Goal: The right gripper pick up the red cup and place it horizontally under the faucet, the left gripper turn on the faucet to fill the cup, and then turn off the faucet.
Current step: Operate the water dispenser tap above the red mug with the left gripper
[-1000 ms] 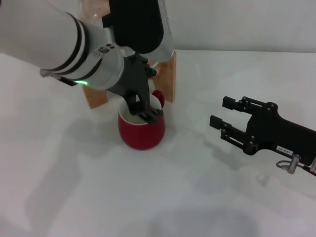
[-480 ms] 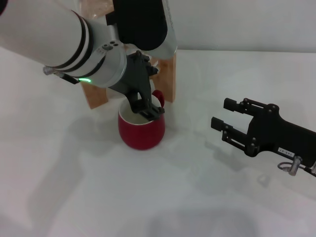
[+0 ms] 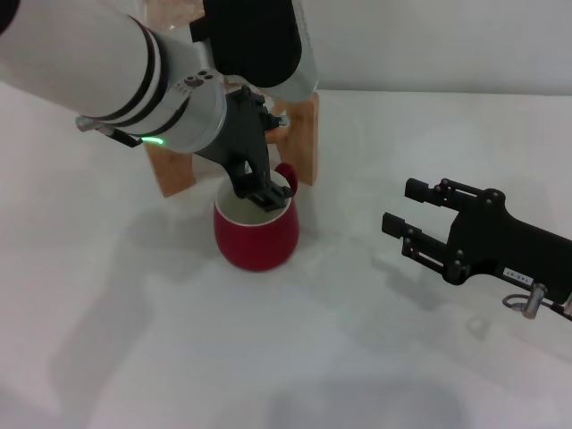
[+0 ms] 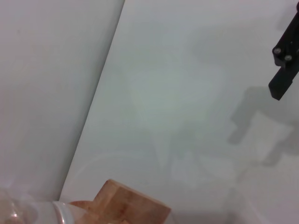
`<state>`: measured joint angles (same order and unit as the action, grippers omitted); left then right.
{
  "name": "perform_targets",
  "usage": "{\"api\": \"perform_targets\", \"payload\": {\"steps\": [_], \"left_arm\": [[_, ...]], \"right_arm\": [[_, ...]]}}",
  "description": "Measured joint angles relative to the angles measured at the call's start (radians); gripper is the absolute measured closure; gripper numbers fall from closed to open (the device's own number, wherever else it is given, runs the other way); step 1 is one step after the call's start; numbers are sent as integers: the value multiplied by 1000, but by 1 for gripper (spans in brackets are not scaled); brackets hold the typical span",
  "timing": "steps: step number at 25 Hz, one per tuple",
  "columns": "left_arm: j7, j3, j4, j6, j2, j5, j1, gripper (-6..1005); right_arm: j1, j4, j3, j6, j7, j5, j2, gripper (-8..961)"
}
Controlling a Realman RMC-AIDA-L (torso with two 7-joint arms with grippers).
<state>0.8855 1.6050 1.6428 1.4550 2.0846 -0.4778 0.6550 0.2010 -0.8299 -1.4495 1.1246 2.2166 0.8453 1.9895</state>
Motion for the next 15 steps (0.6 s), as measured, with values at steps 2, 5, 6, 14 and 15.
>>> {"api": "perform_targets", "payload": {"steps": [2,5,6,14,15], "left_arm": [[0,0,0,-1,0,1,0,112],[-1,1,0,-5,0,1,0,112],[-1,1,0,-8,0,2,0,112],[-1,1,0,-13,0,3,4,112],[0,1,0,-13,0,4,5,112]], "right_arm": [[0,0,0,0,0,0,0,426],[1,0,0,0,0,1,0,426],[1,0,0,0,0,1,0,426],[1,0,0,0,0,1,0,426],[1,0,0,0,0,2,-1,426]]}}
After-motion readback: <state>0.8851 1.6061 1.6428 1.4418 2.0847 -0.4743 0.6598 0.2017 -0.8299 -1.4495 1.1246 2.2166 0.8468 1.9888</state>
